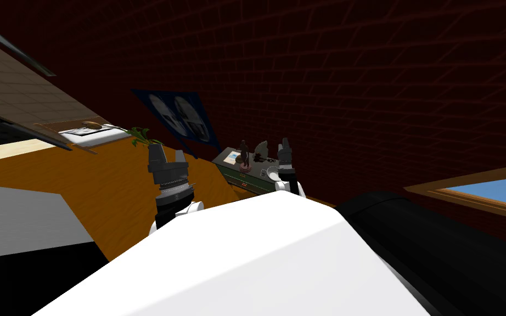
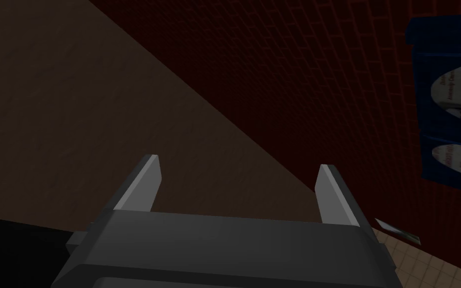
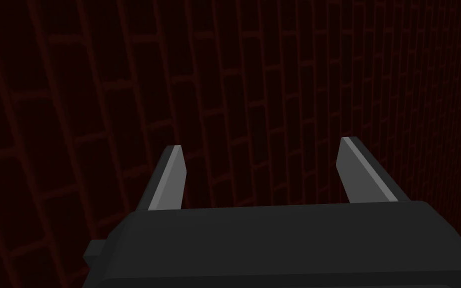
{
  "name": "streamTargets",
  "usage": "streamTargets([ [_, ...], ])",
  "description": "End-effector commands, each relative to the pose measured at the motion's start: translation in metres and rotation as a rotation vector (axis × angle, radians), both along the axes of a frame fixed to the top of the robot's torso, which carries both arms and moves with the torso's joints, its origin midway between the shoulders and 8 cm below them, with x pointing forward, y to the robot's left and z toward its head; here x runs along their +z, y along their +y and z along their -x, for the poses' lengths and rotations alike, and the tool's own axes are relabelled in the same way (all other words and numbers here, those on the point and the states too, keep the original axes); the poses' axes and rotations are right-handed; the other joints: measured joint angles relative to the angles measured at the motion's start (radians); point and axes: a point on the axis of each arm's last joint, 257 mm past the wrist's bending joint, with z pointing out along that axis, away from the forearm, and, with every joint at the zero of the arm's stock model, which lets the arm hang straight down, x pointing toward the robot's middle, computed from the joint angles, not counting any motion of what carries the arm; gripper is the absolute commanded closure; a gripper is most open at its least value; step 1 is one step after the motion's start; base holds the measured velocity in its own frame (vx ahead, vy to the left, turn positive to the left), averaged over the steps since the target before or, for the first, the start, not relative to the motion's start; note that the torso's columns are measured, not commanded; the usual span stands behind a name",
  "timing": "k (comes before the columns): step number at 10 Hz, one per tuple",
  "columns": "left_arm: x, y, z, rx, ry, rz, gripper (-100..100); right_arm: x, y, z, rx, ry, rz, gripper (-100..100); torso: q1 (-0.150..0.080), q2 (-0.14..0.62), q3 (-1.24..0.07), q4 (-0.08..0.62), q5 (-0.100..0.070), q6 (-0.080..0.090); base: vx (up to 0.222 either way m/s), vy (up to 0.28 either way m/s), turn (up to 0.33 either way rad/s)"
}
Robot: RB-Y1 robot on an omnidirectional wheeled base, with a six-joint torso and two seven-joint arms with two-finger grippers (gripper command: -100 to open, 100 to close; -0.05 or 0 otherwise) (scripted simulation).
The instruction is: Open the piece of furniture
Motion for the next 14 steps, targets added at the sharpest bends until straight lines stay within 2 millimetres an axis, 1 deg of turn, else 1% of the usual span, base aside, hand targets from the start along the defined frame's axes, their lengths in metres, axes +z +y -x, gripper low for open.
streamTargets([
  [1, 0.000, 0.000, 0.000, 0.000, 0.000, 0.000, 0, 0.000, 0.000, 0.000, 0.000, 0.000, 0.000, 0, 0.000, 0.040, -0.082, 0.041, 0.000, 0.000, 0.000, 0.000, 0.000],
  [3, 0.000, 0.000, 0.000, 0.000, 0.000, 0.000, 0, 0.000, 0.000, 0.000, 0.000, 0.000, 0.000, 0, 0.000, 0.175, -0.351, 0.176, 0.000, 0.000, 0.000, 0.000, 0.000],
  [9, 0.000, 0.000, 0.000, 0.000, 0.000, 0.000, 0, 0.000, 0.000, 0.000, 0.000, 0.000, 0.000, 0, 0.000, 0.618, -1.234, 0.617, 0.000, 0.000, 0.000, 0.000, 0.000],
  [10, 0.000, 0.000, 0.000, 0.000, 0.000, 0.000, 0, -0.003, 0.002, -0.001, 0.002, 0.009, 0.048, -100, 0.000, 0.691, -1.382, 0.691, 0.000, 0.000, 0.011, 0.014, -0.023],
  [11, 0.000, 0.000, 0.000, 0.000, 0.000, 0.000, 0, -0.006, 0.002, -0.003, 0.000, 0.017, 0.087, -100, 0.001, 0.725, -1.451, 0.724, 0.000, 0.000, 0.019, 0.031, -0.035],
  [14, 0.000, 0.000, 0.000, 0.000, 0.000, 0.000, 0, -0.021, 0.000, -0.008, -0.034, 0.040, 0.234, -100, 0.001, 0.737, -1.476, 0.737, 0.000, 0.000, 0.031, 0.049, -0.049],
])
